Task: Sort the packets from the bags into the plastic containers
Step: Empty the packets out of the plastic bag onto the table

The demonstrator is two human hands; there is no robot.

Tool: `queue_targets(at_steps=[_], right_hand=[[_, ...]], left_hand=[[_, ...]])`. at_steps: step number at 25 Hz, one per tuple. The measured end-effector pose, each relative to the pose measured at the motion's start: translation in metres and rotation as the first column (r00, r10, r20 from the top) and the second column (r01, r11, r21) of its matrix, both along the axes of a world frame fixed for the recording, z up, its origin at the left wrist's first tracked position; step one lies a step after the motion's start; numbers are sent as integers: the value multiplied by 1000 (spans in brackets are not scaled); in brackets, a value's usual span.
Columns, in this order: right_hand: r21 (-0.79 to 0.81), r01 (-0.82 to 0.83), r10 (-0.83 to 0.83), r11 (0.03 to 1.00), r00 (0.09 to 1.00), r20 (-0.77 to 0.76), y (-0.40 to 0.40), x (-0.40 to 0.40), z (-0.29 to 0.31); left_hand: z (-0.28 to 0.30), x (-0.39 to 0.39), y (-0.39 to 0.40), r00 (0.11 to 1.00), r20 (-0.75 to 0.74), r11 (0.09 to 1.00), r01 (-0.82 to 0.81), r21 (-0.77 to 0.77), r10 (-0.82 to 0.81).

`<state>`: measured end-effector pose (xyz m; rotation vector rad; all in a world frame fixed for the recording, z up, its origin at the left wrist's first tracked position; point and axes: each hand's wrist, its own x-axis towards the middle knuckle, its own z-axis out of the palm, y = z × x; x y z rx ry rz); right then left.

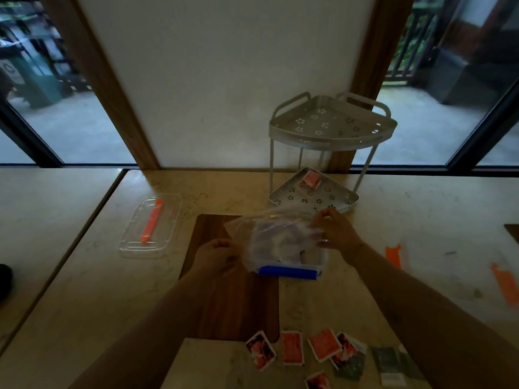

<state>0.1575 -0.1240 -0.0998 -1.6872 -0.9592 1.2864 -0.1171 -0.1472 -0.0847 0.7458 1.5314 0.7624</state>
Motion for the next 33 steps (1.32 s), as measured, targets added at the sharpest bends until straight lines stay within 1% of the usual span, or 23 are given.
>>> queue_targets(at_steps=[1,4,6,7,8,9,10,11,12,14,15,16,18,19,20,22,24,27,30,31,33], right_hand=[[34,31,-31,999,1000,-3,-4,3,4],[135,68,-86,989,987,136,-21,15,20],[194,83,-123,977,972,202,-36,24,33],[219,90,-143,972,960,240,-44,29,39],[239,95,-165,966,941,295,-51,35,42],[259,86,-179,962,916,359,-59,41,45],[276,66,-184,959,886,426,-68,48,49],[287,38,-179,957,857,483,-76,54,53],[291,9,-170,957,828,534,-84,61,57],[282,-57,-135,958,778,613,-101,75,67],[273,-84,-116,958,759,640,-111,83,74],[267,-106,-99,958,750,654,-120,92,81],[257,-139,-72,956,740,668,-139,113,91],[250,-152,-62,956,729,681,-149,125,95],[245,-160,-58,956,717,695,-161,140,98],[238,-173,-49,956,705,708,-186,171,102],[222,-181,-39,958,687,726,-212,205,106],[166,-163,-23,973,642,766,-256,261,111],[147,-143,-34,979,596,802,-305,317,118],[153,-123,-51,980,592,804,-321,336,118],[179,-44,-110,983,637,763,-353,370,118]], left_hand=[[-4,2,-6,1000,-1,999,28,-28,-28],[-11,12,-16,985,-75,984,150,-96,-157],[-10,20,-9,958,-181,973,210,-92,-223],[-8,25,-1,927,-283,970,233,-72,-244],[-4,31,6,862,-420,955,295,-40,-284],[2,40,13,760,-563,917,398,11,-323],[10,54,15,670,-661,855,512,82,-338],[16,69,17,625,-712,777,603,182,-318],[22,86,17,623,-718,686,669,285,-309],[35,126,12,621,-684,491,764,419,-382],[39,148,7,573,-691,386,816,431,-440],[47,171,-1,504,-723,283,864,417,-472],[63,214,-19,344,-802,128,937,324,-489],[70,234,-28,271,-817,78,960,269,-509],[75,256,-38,202,-817,36,975,217,-541],[78,293,-56,107,-784,-9,990,143,-611],[81,331,-76,80,-737,-30,990,135,-671],[87,396,-115,73,-647,-43,986,162,-759],[85,466,-152,43,-603,-61,987,151,-797],[83,489,-164,27,-613,-77,987,143,-789],[80,529,-188,-11,-648,-132,982,138,-762]])
